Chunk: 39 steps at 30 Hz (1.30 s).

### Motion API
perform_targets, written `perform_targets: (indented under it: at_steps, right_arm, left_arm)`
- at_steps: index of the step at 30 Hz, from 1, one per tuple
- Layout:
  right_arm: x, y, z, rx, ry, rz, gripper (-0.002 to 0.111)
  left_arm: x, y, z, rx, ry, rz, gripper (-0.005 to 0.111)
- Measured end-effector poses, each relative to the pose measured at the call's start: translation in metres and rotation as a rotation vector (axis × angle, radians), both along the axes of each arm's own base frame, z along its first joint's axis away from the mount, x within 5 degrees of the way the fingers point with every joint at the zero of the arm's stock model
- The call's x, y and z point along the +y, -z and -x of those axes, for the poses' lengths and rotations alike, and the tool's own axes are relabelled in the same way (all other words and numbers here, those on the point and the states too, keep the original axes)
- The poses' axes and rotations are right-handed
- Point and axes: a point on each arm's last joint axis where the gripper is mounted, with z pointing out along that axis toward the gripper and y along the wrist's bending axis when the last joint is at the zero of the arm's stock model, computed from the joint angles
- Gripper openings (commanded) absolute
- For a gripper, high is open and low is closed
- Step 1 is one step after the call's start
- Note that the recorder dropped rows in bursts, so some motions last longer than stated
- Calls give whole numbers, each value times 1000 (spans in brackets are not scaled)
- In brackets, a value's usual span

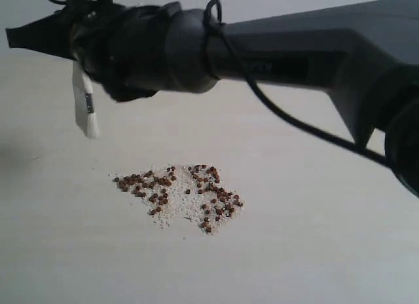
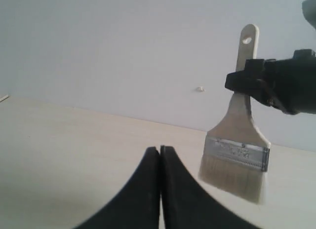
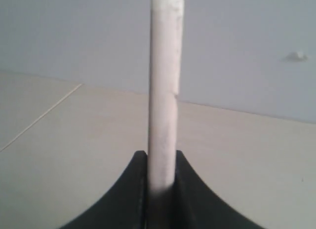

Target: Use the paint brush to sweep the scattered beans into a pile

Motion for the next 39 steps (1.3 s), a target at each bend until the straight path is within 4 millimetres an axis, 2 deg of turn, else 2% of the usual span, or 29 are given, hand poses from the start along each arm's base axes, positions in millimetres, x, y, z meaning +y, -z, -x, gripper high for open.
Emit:
perform_targets:
  at_steps: [7,12,18,24,26,39]
  right_arm:
    - [21,15,60,-14,160,9,0]
    - [22,24,81,-13,219,35,0]
    - [17,36,82,-9,258,71,0]
    - [21,70,81,10,260,141,0]
    - [21,75,81,13,259,151,0]
    - [28,68,79,-123,184,185,0]
  left_arm:
    - [0,0,0,0,0,0,0]
    - [0,0,0,0,0,0,0]
    - [0,0,0,0,0,0,0]
    - [0,0,0,0,0,0,0]
    - [0,0,0,0,0,0,0]
    - [0,0,0,0,0,0,0]
